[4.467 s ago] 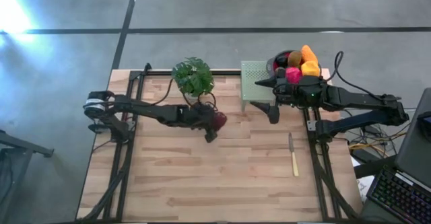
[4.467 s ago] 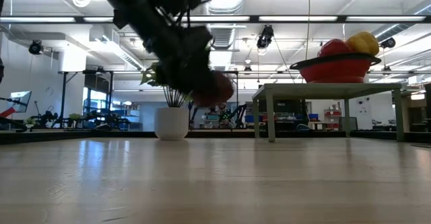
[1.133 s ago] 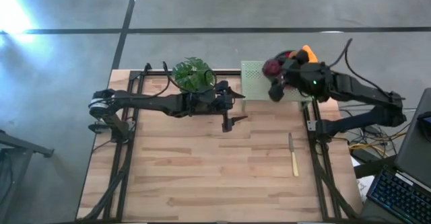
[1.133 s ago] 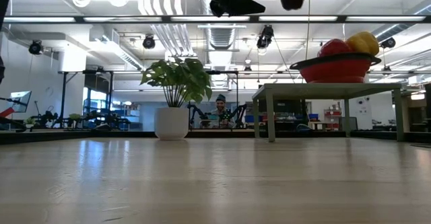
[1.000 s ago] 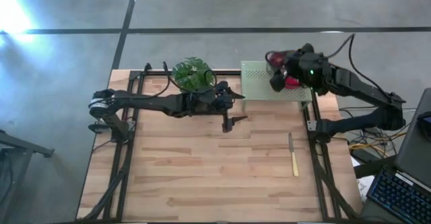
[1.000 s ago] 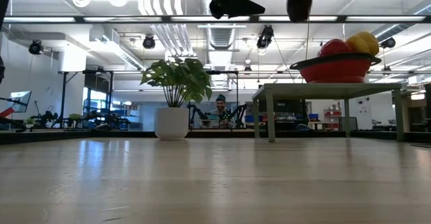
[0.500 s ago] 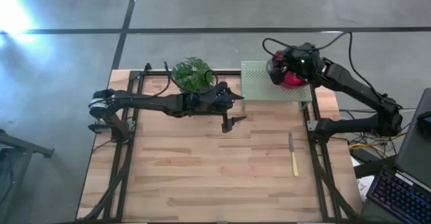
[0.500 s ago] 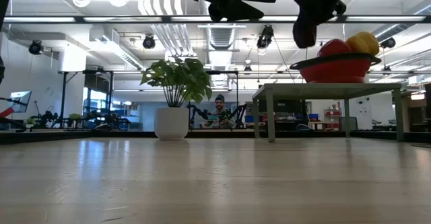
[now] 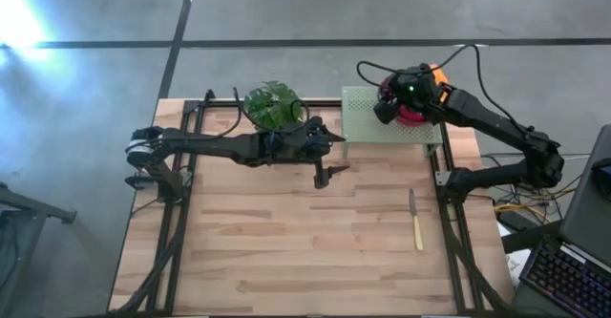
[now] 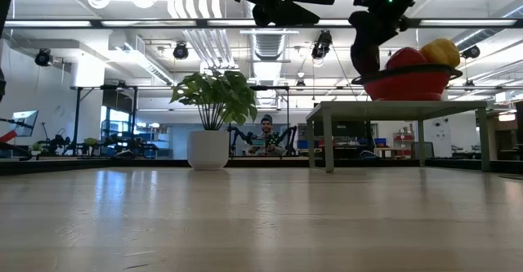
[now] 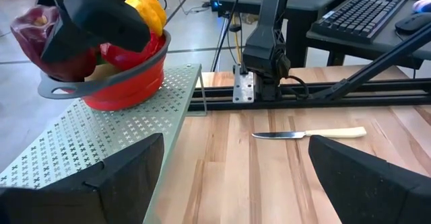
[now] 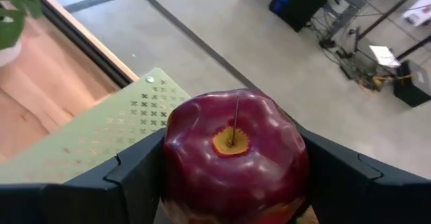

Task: Pick & Place Fruit
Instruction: Put the dark red apple into the red strainer bowl on the shelf

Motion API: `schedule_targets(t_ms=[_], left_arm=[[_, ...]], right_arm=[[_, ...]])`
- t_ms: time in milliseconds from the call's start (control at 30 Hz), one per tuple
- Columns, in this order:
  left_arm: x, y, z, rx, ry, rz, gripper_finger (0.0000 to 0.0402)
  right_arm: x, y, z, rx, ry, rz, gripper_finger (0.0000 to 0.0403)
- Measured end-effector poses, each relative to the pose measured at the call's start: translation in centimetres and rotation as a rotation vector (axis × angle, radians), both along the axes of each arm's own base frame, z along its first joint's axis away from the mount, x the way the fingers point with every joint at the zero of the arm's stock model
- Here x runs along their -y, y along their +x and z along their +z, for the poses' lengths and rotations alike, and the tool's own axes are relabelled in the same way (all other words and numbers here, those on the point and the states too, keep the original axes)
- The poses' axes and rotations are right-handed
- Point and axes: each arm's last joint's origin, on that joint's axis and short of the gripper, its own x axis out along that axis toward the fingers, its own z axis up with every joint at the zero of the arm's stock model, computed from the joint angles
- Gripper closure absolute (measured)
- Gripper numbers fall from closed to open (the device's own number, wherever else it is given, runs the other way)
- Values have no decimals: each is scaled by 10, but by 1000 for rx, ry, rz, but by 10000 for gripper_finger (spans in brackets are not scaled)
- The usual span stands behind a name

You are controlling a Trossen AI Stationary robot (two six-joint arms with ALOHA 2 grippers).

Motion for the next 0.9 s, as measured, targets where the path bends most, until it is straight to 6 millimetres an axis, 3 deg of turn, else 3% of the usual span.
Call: schedule_targets(t_ms=[400, 733, 900], left_arm=[[0, 0, 0, -3, 0, 0, 28], [0, 0, 0, 0, -29, 6, 28], [0, 0, 0, 0, -30, 6, 28]], right_arm=[[0, -2, -3, -42, 4, -25, 104], [5, 0, -7, -73, 10, -27, 117], [6, -1, -8, -77, 10, -32, 94]])
